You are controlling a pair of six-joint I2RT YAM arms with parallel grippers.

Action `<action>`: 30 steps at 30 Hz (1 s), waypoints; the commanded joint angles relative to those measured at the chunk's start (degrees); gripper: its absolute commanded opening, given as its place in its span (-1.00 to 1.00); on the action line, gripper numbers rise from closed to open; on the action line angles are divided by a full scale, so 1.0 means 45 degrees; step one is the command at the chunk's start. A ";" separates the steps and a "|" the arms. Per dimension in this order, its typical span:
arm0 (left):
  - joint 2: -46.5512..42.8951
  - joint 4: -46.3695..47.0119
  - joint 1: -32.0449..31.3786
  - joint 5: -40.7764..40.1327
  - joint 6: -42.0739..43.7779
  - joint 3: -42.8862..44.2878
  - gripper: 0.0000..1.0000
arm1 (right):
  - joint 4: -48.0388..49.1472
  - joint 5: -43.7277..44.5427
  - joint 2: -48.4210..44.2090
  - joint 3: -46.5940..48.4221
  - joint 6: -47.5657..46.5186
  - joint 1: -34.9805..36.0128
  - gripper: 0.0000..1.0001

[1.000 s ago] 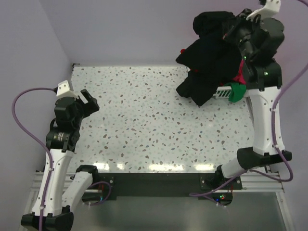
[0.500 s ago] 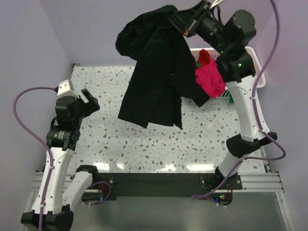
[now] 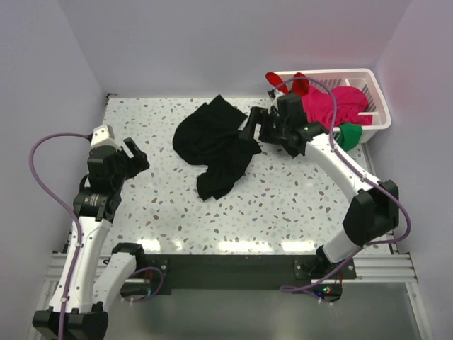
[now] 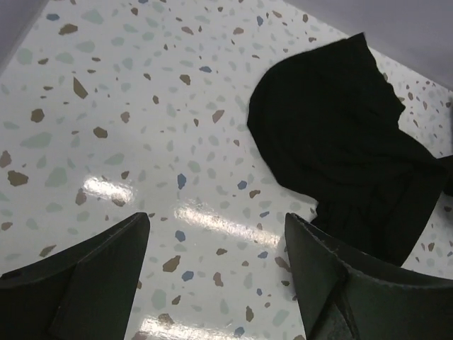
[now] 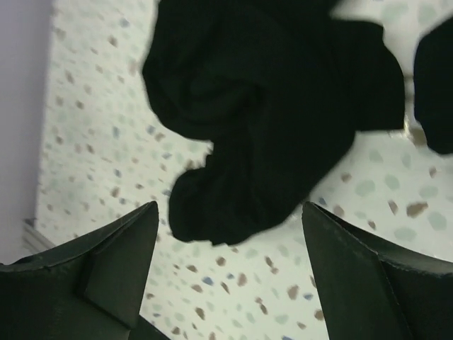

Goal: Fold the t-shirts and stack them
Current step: Move the tshirt to the center of the board, then flatten the tshirt out

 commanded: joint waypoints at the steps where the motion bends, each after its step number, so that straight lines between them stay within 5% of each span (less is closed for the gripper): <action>1: 0.0472 0.0342 -0.0050 0.1232 -0.0464 -0.0901 0.61 | 0.0091 0.0717 -0.1130 -0.1347 -0.1065 0.0006 0.70; 12: 0.3108 0.2589 -0.3270 0.3009 -0.2045 -0.2193 0.53 | 0.0286 0.2788 0.0117 -0.2621 -0.1437 -0.0013 0.40; 19: 0.5059 0.4755 -0.3449 0.5023 -0.2574 -0.2838 0.56 | 0.0617 0.3725 0.2110 -0.1293 -0.1359 -0.0013 0.14; 30: 0.7776 0.5365 -0.3468 0.6020 -0.2263 -0.1903 0.61 | 0.1907 0.4976 0.3887 -0.0784 -0.0949 -0.0013 0.19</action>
